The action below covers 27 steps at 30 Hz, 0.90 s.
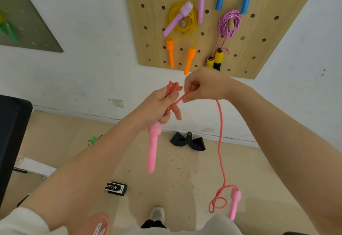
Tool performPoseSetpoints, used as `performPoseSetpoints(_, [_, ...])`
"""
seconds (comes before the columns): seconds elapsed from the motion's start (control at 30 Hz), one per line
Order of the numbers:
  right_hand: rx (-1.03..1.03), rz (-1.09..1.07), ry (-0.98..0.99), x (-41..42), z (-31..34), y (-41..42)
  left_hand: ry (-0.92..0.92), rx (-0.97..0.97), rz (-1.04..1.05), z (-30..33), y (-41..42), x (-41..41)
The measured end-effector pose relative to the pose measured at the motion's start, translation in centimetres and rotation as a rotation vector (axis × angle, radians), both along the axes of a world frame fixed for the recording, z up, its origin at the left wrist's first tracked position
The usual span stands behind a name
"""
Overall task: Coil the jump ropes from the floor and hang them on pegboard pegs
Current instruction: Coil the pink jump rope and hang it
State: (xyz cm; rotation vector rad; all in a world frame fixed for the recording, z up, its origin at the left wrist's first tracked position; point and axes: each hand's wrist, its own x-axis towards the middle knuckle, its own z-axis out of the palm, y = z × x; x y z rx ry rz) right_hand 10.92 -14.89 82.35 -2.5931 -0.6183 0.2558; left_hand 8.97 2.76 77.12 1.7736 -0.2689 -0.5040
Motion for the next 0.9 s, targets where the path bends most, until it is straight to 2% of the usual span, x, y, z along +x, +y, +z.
performPoseSetpoints(0.07, [0.231,-0.179,-0.02,0.2,-1.0,-1.6,0.125,-0.139,-0.07,0.8,0.3,-0.3])
performPoseSetpoints(0.13, [0.507,-0.312,0.11,-0.1,-2.2,-2.4,0.262,-0.342,-0.165,1.5,0.9,-0.7])
performPoseSetpoints(0.17, [0.574,-0.33,0.186,-0.4,-2.7,-2.5,0.306,-0.44,-0.207,1.8,1.2,-0.9])
performPoseSetpoints(0.23, [0.602,-0.307,0.283,-0.9,-3.8,-1.5,0.304,-0.565,-0.238,2.0,1.4,-0.8])
performPoseSetpoints(0.3, [0.578,-0.306,0.334,-1.2,-4.9,0.5,0.288,-0.7,-0.139,2.1,1.0,-0.6])
performPoseSetpoints(0.4, [0.392,-0.212,0.415,-1.9,-6.7,3.0,0.365,-0.936,0.237,1.5,0.4,0.0])
performPoseSetpoints(0.47, [0.282,-0.107,0.598,-2.8,-7.5,3.7,0.357,-1.017,0.406,0.1,0.8,0.7])
performPoseSetpoints(0.53, [0.186,-0.017,0.805,-3.6,-7.2,3.9,0.276,-0.9,0.527,-1.6,1.7,1.6])
performPoseSetpoints(0.6, [0.097,0.08,0.852,-4.1,-5.8,3.7,0.192,-0.655,0.664,-3.0,2.8,2.6])
performPoseSetpoints(0.67, [0.097,0.141,0.697,-4.0,-3.7,3.4,0.081,-0.324,0.692,-4.2,3.6,2.9])
performPoseSetpoints(0.73, [0.209,0.108,0.432,-3.3,-1.8,3.3,0.021,-0.112,0.512,-4.7,3.6,2.7])
performPoseSetpoints(0.8, [0.415,-0.023,0.245,-2.3,-0.7,3.0,0.031,-0.084,0.277,-3.9,3.0,1.5])
performPoseSetpoints(0.9, [0.619,-0.19,0.08,-1.0,-0.9,2.5,0.156,-0.313,0.025,-1.4,1.9,-0.5])
